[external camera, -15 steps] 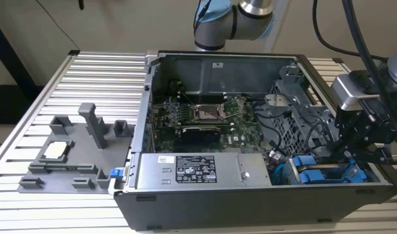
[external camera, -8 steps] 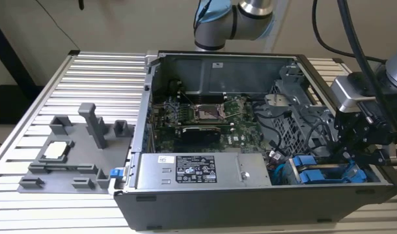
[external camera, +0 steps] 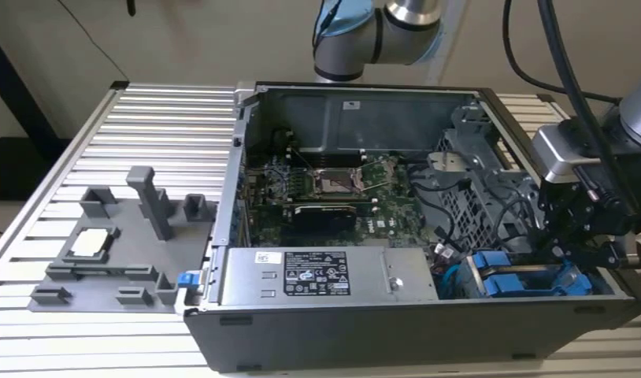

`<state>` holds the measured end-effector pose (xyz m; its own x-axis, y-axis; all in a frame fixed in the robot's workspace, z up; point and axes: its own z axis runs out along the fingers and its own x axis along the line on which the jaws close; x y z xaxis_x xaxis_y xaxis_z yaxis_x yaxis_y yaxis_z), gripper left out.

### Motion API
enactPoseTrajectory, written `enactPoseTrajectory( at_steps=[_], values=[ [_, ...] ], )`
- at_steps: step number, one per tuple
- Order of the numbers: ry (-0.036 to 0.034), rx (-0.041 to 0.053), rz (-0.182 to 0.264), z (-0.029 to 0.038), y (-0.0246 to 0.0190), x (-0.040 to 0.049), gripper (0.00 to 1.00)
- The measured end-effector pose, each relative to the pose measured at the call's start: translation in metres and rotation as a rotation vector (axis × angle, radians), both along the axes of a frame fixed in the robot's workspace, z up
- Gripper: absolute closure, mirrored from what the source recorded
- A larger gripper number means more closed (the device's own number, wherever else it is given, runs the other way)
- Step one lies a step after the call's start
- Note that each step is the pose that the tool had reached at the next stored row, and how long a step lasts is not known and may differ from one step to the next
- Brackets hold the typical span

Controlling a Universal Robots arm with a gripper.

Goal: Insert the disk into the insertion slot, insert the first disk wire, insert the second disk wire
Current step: 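Insert the first disk wire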

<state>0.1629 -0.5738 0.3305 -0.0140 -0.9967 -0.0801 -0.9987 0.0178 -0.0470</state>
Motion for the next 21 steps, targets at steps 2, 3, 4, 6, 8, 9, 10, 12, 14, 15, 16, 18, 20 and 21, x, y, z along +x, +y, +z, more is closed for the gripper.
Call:
enactPoseTrajectory(
  at_steps=[2,3,4,6,8,9,10,12,14,15,16,18,20,21],
  values=[
    [0.0000,0.0005,0.000,-0.0004,-0.0001,0.0000,0.79],
    [-0.0001,0.0001,0.000,0.0000,-0.0001,0.0000,0.79],
    [0.0000,0.0002,0.000,0.0022,-0.0001,0.0000,0.73],
    [0.0000,-0.0001,0.000,0.0105,-0.0001,0.0000,0.73],
    [0.0000,-0.0003,0.000,0.0199,-0.0001,0.0000,0.73],
    [0.0000,-0.0004,0.000,0.0246,-0.0001,0.0000,0.73],
    [0.0000,-0.0003,0.000,0.0290,-0.0001,0.0000,0.73],
    [0.0000,-0.0004,0.000,0.0382,-0.0001,0.0001,0.73],
    [0.0000,-0.0003,0.000,0.0473,0.0000,0.0001,0.73],
    [0.0000,-0.0004,0.000,0.0518,-0.0001,0.0000,0.73],
    [0.0000,-0.0004,0.000,0.0545,0.0000,0.0000,0.73],
    [0.0000,-0.0003,0.000,0.0547,-0.0001,0.0000,0.73],
    [0.0000,-0.0001,0.000,0.0547,0.0000,0.0000,0.73],
    [0.0000,-0.0004,0.000,0.0549,0.0010,0.0000,0.73]
  ],
)
